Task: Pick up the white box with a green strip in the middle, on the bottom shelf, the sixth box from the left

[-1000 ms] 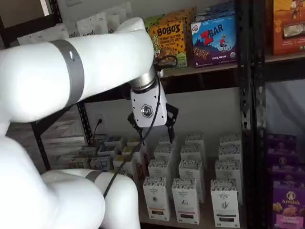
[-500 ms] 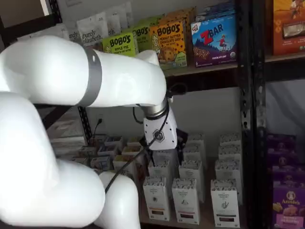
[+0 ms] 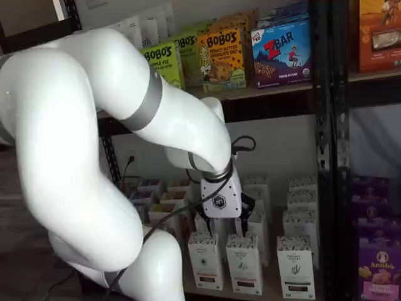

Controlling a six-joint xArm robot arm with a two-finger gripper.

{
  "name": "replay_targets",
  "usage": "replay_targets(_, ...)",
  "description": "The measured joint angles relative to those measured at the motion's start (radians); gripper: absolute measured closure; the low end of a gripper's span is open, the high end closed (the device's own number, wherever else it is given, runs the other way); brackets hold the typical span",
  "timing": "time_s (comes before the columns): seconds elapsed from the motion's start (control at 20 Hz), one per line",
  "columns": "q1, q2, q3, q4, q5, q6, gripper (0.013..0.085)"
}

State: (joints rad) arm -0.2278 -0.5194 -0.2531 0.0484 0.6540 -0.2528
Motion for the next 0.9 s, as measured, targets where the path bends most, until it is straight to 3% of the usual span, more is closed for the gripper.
replay_targets(0.3,0.011,0.161,-0.027,-0.081,-0.129,0.075,0.013)
replay_targets(0.5,0.009,0.313,-0.058,-0.135,-0.264,0.124,0.013)
replay_targets(0.75,0.019,0.514,-0.134,-0.079,-0.411,0.08,0.013)
replay_targets(0.9,0.014,0.608,-0.19,-0.173,-0.454,0.168,0.013)
